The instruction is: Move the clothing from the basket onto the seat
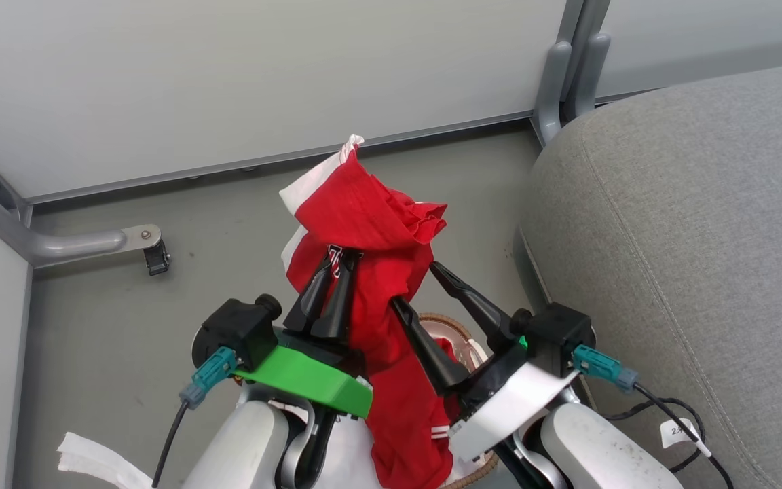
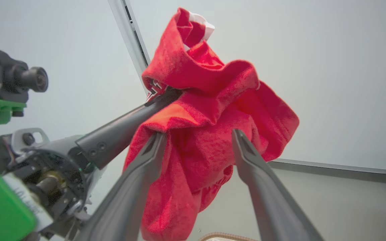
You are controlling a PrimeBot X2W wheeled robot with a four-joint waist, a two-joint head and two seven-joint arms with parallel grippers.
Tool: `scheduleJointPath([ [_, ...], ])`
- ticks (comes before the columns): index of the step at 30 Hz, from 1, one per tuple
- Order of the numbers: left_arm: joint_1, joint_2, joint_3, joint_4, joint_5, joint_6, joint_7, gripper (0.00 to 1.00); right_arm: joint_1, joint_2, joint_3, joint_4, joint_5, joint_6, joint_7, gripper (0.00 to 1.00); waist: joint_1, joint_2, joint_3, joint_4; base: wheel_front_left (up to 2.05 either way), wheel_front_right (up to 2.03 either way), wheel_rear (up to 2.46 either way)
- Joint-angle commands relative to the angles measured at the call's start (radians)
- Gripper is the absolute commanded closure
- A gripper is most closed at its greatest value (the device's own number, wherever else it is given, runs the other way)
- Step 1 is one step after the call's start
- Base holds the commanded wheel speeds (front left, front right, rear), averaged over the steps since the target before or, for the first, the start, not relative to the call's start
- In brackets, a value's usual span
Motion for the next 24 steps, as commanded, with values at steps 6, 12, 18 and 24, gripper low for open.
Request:
scheduleJointPath([
  [6,0.001,0.003,-0.026,-0.003,-0.014,-0.008,-0.001,1.0,-0.027,-0.006,0.042,0.046,0.007,-0.001,-0.004,0.0,0.0001,0.0,0.006,0.008,0.0,0.0,0.0],
  [12,0.004,0.003,-0.074,-0.011,-0.054,-0.018,-0.001,1.0,-0.053,0.002,0.052,0.104,-0.002,-0.001,-0.004,0.0,0.0001,0.0,0.005,0.019,0.0,0.0,0.0],
  [18,0.017,0.002,-0.123,-0.006,-0.117,-0.027,-0.001,1.0,-0.069,0.007,0.051,0.146,-0.016,-0.001,-0.004,0.0,0.0001,0.0,0.003,0.035,0.0,0.0,0.0],
  [24,0.026,0.002,-0.183,0.018,-0.215,-0.034,0.0,1.0,-0.087,0.012,0.057,0.15,-0.041,0.0,-0.005,0.0,0.0001,0.0,0.0,0.05,0.0,0.0,0.0],
])
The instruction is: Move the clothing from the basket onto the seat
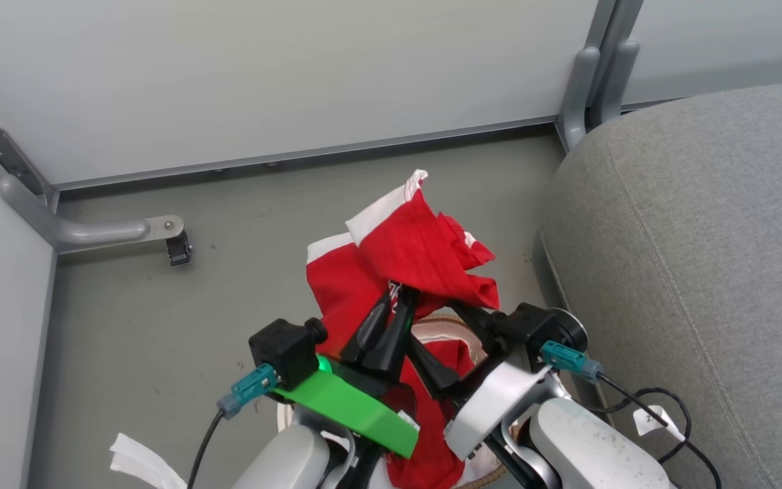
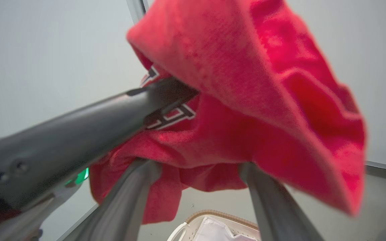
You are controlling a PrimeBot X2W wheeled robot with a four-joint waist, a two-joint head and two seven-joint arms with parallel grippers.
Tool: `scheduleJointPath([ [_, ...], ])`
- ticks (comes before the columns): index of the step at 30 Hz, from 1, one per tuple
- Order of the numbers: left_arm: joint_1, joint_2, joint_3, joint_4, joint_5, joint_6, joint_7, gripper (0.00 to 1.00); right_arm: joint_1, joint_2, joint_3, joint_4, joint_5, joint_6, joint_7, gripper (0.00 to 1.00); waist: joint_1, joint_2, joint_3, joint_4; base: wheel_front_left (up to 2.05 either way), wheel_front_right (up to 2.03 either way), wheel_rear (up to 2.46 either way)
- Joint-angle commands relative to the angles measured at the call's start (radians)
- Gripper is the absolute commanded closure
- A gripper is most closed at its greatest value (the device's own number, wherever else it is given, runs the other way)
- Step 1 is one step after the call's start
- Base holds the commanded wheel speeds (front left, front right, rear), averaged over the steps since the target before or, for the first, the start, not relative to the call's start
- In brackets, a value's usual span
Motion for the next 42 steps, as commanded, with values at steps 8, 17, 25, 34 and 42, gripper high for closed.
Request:
scheduleJointPath([
  [8,-0.01,0.002,-0.066,0.044,-0.087,-0.008,0.004,1.0,-0.044,-0.003,-0.003,-0.016,-0.042,0.0,-0.008,0.0,0.0001,0.0,0.009,0.011,0.0,0.0,0.0],
  [17,-0.026,0.005,-0.071,0.054,-0.105,-0.007,0.004,1.0,-0.04,-0.014,-0.031,-0.031,-0.05,0.0,-0.008,1.0,0.0001,0.0,0.016,0.013,0.0,0.0,0.0],
  [25,-0.008,0.007,-0.01,0.051,-0.042,-0.005,0.003,0.0,0.002,-0.029,-0.083,-0.044,-0.082,-0.001,-0.007,1.0,0.0001,0.0,0.018,-0.015,0.0,0.0,0.0],
  [34,-0.003,0.004,0.083,0.05,0.161,-0.005,0.002,0.0,0.068,-0.041,-0.138,-0.051,-0.086,-0.001,-0.005,1.0,0.0001,0.0,0.028,-0.173,0.0,0.0,0.0],
  [42,0.01,0.004,0.142,0.076,0.287,-0.005,0.002,0.0,0.135,-0.057,-0.218,-0.065,-0.071,-0.001,-0.005,1.0,0.0001,0.0,0.048,-0.381,0.0,0.0,0.0],
])
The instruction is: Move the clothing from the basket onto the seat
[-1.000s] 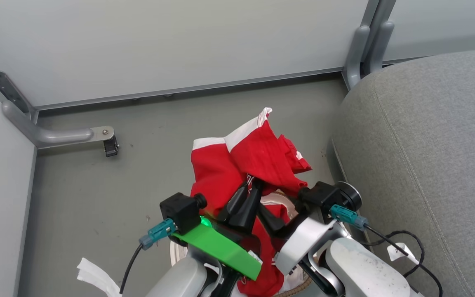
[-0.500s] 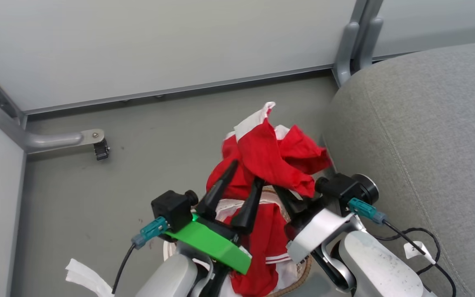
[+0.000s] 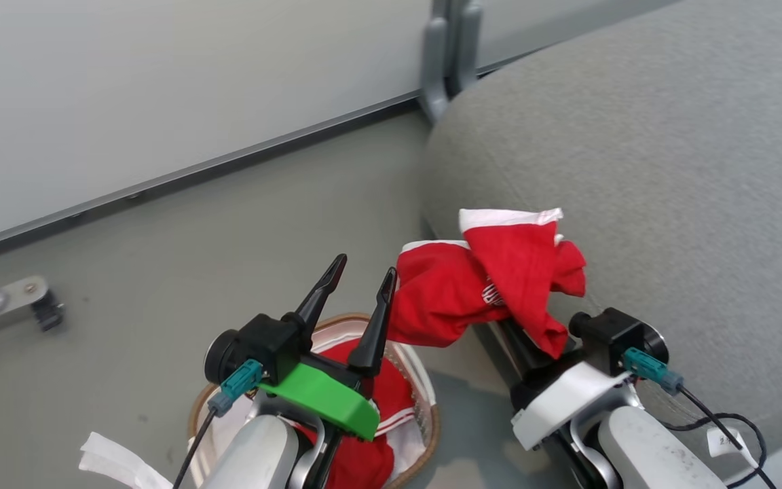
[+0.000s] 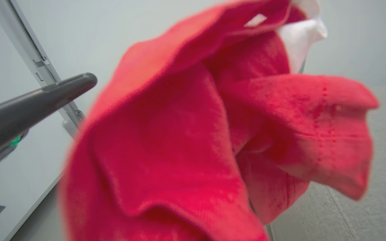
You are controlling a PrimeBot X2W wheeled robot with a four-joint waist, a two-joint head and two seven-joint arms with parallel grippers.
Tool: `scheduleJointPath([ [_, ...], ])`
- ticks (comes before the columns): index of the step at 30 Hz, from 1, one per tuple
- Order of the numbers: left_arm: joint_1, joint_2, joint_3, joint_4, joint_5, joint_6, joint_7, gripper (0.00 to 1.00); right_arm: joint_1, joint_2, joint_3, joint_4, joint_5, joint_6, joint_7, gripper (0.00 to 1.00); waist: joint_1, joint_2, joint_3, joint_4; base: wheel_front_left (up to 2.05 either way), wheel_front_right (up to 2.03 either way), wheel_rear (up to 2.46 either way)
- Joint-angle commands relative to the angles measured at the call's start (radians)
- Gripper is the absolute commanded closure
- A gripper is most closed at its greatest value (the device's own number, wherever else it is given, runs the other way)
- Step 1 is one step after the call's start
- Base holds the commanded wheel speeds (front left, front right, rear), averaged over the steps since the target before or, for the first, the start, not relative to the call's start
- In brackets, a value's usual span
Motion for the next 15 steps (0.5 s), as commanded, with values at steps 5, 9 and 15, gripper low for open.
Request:
scheduleJointPath([
  [5,0.009,0.006,0.011,0.021,0.04,0.002,0.001,0.0,0.045,-0.007,-0.054,-0.015,0.009,-0.001,-0.005,1.0,0.0,-0.0001,0.029,-0.209,0.0,0.0,0.0],
  [9,0.008,0.006,0.016,0.036,0.046,0.002,0.001,0.0,0.068,-0.004,-0.083,-0.025,0.014,-0.001,-0.005,1.0,0.0,-0.0001,0.04,-0.263,0.0,0.0,0.0],
  [15,-0.038,0.006,-0.036,0.07,0.057,0.002,0.001,0.0,0.096,0.002,-0.159,-0.047,0.009,-0.001,-0.005,1.0,0.0,-0.0001,0.078,-0.277,0.0,0.0,0.0],
])
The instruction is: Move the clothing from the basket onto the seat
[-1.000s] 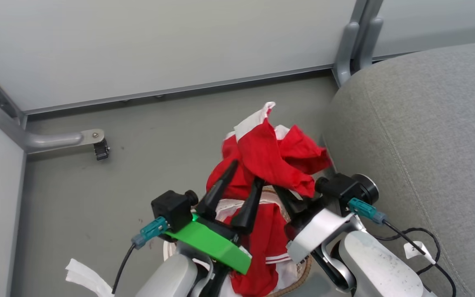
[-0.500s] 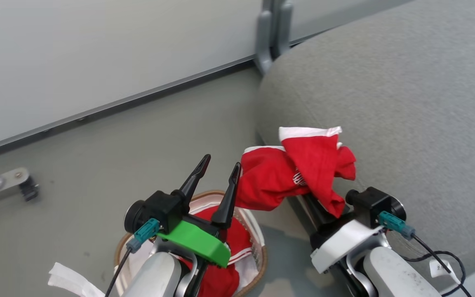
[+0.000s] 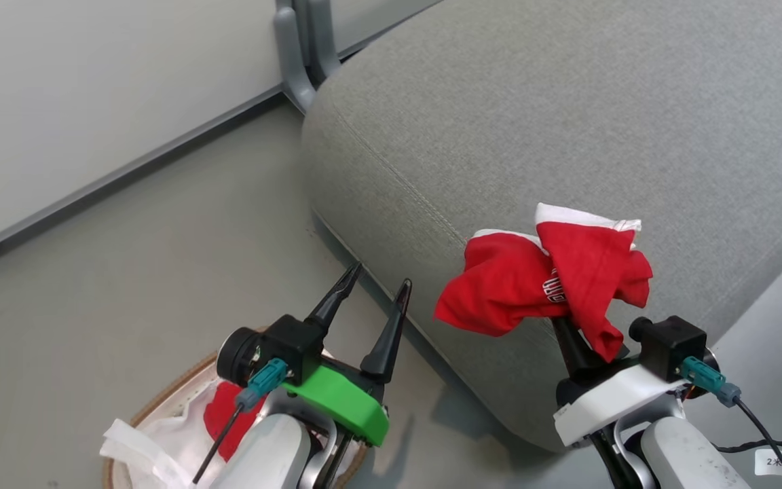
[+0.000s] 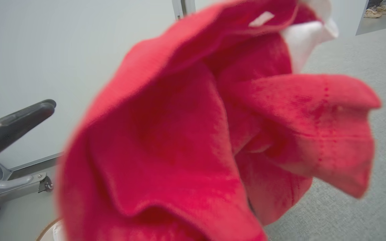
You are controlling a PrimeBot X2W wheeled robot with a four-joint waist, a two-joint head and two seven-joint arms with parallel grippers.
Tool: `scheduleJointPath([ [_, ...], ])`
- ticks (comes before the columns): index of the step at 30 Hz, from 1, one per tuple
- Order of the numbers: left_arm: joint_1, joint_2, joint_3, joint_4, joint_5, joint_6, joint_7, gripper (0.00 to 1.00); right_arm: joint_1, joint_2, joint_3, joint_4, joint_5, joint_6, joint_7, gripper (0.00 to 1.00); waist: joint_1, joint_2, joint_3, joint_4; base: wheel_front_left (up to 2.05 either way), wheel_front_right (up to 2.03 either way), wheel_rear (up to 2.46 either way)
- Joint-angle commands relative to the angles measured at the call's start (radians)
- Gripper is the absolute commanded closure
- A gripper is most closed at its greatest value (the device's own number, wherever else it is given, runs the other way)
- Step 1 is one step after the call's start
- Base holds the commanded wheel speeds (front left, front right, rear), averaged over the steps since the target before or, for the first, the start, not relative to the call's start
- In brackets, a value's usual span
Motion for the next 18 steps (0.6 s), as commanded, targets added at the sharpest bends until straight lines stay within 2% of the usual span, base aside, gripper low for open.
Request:
scheduleJointPath([
  [1,-0.017,0.008,-0.005,0.009,0.009,0.002,0.001,0.0,0.006,0.001,-0.01,-0.006,-0.005,-0.001,-0.005,1.0,0.0,-0.0001,0.042,-0.031,0.0,0.0,0.0],
  [8,-0.033,0.007,-0.011,0.033,0.034,0.002,0.001,0.0,-0.093,-0.022,-0.039,0.017,0.006,-0.001,-0.005,1.0,0.0,-0.0001,0.11,-0.024,0.0,0.0,0.0],
  [18,-0.138,0.022,-0.057,0.06,0.072,0.002,0.001,0.0,-0.397,-0.109,-0.175,0.103,-0.027,-0.001,-0.005,1.0,0.0,-0.0001,0.315,0.13,0.0,0.0,0.0],
])
